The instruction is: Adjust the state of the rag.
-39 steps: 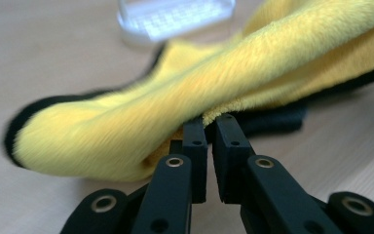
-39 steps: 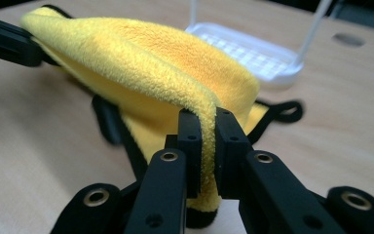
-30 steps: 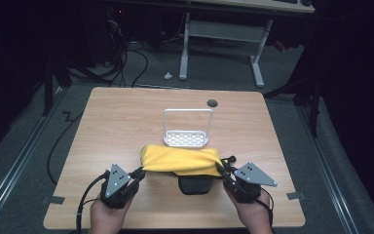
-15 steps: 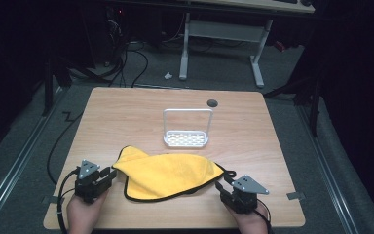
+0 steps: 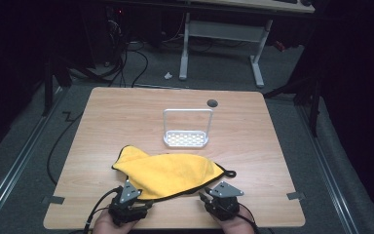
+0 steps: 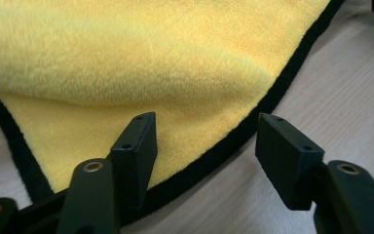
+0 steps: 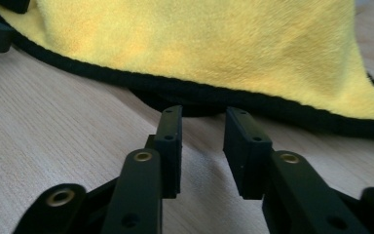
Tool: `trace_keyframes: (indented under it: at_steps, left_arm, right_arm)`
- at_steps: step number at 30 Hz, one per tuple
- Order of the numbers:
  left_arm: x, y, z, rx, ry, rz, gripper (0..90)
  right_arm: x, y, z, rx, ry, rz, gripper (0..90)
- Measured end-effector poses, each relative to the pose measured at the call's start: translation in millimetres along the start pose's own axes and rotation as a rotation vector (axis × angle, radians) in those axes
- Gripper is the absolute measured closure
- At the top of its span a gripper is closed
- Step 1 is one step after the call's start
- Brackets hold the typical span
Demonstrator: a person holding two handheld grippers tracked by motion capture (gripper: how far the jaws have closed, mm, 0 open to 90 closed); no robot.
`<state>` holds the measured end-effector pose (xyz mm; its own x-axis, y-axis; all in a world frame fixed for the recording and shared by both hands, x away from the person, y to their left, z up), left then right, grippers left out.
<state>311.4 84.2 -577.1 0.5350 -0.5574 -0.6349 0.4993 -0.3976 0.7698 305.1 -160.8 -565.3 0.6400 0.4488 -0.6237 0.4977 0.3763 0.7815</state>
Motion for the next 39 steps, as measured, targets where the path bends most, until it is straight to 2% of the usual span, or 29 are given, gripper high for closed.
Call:
trace_keyframes:
  at_steps: [1, 2, 5, 9, 13, 14, 15, 16, 17, 18, 19, 22, 26, 29, 33, 35, 37, 39]
  left_arm:
    - [0.9, 0.5, 0.4, 0.015, 0.023, -0.002, 44.1]
    - [0.6, 0.2, 0.0, 0.039, 0.057, -0.002, 52.0]
    - [-1.9, -2.0, -1.6, 0.048, 0.055, 0.014, 81.7]
    - [-5.8, -0.7, -5.2, -0.004, 0.009, 0.014, 86.2]
    - [-35.8, 22.2, -1.8, -0.029, -0.033, 0.153, 86.5]
    - [-41.7, 25.4, -1.5, -0.019, -0.029, 0.171, 86.5]
    - [-48.4, 28.5, -0.7, -0.011, -0.025, 0.192, 86.5]
    - [-54.0, 30.3, -0.1, -0.008, -0.031, 0.204, 86.5]
    - [-58.3, 31.1, -0.3, -0.007, -0.034, 0.214, 86.5]
    - [-61.7, 30.9, -0.8, -0.011, -0.038, 0.222, 86.5]
    - [-63.7, 29.8, -1.4, -0.015, -0.042, 0.224, 86.5]
    - [-63.0, 25.8, -2.8, -0.022, -0.049, 0.208, 86.5]
    - [-53.7, 21.1, 2.6, -0.017, -0.071, 0.174, 86.5]
    - [-42.4, 14.3, 11.3, 0.012, -0.083, 0.123, 86.4]
    - [-29.5, 6.4, 16.9, 0.029, -0.095, 0.068, 86.5]
    - [-24.5, 3.6, 16.5, 0.031, -0.094, 0.053, 86.5]
    - [-20.5, 1.5, 14.4, 0.03, -0.086, 0.036, 86.5]
    - [-17.4, -1.5, 12.7, 0.041, -0.069, 0.012, 86.4]
  right_arm:
    - [2.1, -0.6, -0.5, 0.001, 0.003, -0.004, 65.4]
    - [4.2, -1.3, -0.6, 0.002, 0.001, -0.012, 63.3]
    - [11.7, -1.2, -0.9, 0.014, -0.002, -0.026, 55.6]
    - [22.2, 1.7, -3.0, 0.027, 0.011, -0.034, 48.4]
    - [35.2, 10.6, -5.7, 0.014, 0.002, -0.027, 45.4]
    - [39.2, 13.5, -5.8, 0.001, -0.011, -0.027, 53.2]
    - [40.7, 15.6, -5.6, -0.01, -0.012, -0.021, 67.4]
    - [42.0, 17.8, -4.3, -0.034, -0.036, -0.015, 76.5]
    - [43.9, 19.5, -1.9, -0.046, -0.056, -0.015, 82.8]
    - [45.8, 20.5, 1.8, -0.032, -0.058, -0.013, 84.4]
    - [46.6, 20.8, 6.8, -0.011, -0.073, -0.015, 85.0]
    - [43.0, 18.9, 28.2, 0.011, -0.146, -0.019, 85.5]
    - [31.5, 8.8, 71.2, 0.072, -0.242, -0.027, 85.3]
    - [22.4, 0.9, 105.8, 0.098, -0.337, -0.031, 85.3]
    - [6.9, -9.7, 146.8, 0.147, -0.449, -0.028, 84.8]
    - [-0.3, -12.8, 159.4, 0.159, -0.473, -0.006, 84.3]
    - [-4.7, -12.1, 163.9, 0.147, -0.484, 0.008, 81.1]
    - [-7.3, -9.8, 162.1, 0.157, -0.468, 0.016, 68.7]
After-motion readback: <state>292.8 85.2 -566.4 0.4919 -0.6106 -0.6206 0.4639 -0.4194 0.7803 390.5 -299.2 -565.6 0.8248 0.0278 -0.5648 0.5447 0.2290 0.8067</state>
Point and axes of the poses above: each handheld gripper's, and its own axes: x roughly forward along the jaws, y roughly out of its top, z roughly to its right, the point moved 7 cm from there along x, roughly forward along the jaws, and after that the axes turned 3 degrees about z, right-handed, at the moved point
